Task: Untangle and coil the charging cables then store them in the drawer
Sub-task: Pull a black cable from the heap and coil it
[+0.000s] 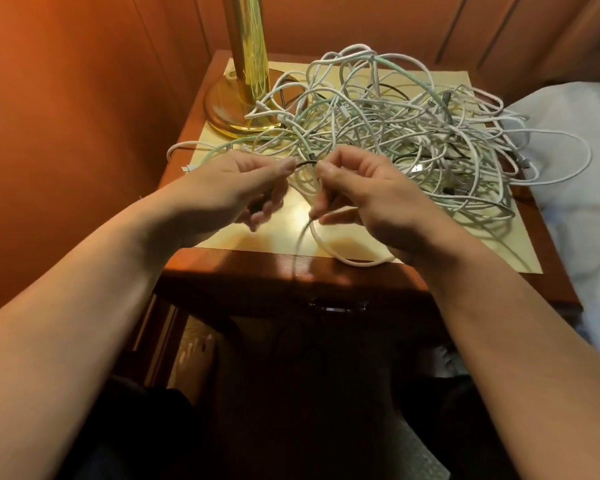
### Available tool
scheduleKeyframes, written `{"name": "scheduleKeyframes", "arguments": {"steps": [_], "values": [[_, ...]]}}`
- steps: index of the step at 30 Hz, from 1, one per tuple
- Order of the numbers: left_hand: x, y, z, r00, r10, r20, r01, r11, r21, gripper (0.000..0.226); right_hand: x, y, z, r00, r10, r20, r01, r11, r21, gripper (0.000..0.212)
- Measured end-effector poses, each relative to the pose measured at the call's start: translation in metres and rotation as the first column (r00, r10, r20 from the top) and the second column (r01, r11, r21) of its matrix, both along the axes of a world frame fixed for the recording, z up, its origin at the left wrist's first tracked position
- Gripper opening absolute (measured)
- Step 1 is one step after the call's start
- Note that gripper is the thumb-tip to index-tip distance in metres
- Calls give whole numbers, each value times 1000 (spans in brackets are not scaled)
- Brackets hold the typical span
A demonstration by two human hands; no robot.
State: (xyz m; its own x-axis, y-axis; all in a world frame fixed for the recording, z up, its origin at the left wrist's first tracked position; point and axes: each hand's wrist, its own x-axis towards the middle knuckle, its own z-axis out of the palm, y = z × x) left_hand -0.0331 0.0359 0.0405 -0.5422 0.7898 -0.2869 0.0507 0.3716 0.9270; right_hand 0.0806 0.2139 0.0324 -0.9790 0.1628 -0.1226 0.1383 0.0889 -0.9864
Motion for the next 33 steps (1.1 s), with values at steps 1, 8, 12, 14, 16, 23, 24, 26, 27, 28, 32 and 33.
{"name": "scheduleKeyframes", "arguments": {"steps": [1, 8, 12, 14, 16, 23, 24, 26, 27, 28, 32, 33], "values": [[2, 0, 0, 997, -41, 60, 43, 999, -32, 44, -1, 0, -1, 998, -55, -29, 54, 998, -40, 24], [22, 13, 8, 790, -203, 578, 27, 954, 299, 52, -4, -7, -8, 981, -95, -169, 115, 987, 115, 23], [27, 19, 10, 607, -193, 771, -316, 832, 457, 50, -8, -17, -22, 995, 59, -80, -36, 965, 261, 33], [25, 21, 8, 534, -155, 831, -486, 748, 452, 50, -8, -23, -20, 995, 101, -27, -86, 934, 348, 37], [19, 20, 6, 535, -65, 842, -602, 670, 434, 50, -5, -28, -13, 990, 134, 51, -142, 888, 437, 43], [1, 11, 12, 799, 153, 582, -508, 689, 516, 49, 5, -36, 6, 986, 126, -108, -39, 807, 589, 37], [2, 11, 10, 850, 176, 496, -453, 726, 518, 49, 6, -36, 6, 978, 116, -171, 9, 804, 595, 37], [3, 10, 7, 942, 204, 266, -316, 805, 502, 48, 8, -35, 4, 952, 86, -294, 113, 793, 599, 36], [3, 9, 6, 972, 197, 128, -234, 845, 481, 47, 9, -34, 4, 934, 72, -349, 167, 777, 607, 32], [3, 7, 5, 984, 179, -9, -156, 881, 447, 46, 9, -34, 4, 915, 58, -400, 225, 748, 624, 29], [6, 6, -1, 947, 120, -298, -31, 958, 285, 44, 10, -29, 4, 847, 102, -522, 378, 575, 725, 21], [8, 7, -2, 954, 91, -286, -13, 964, 265, 45, 11, -26, 4, 835, 113, -538, 395, 557, 730, 22]]}}
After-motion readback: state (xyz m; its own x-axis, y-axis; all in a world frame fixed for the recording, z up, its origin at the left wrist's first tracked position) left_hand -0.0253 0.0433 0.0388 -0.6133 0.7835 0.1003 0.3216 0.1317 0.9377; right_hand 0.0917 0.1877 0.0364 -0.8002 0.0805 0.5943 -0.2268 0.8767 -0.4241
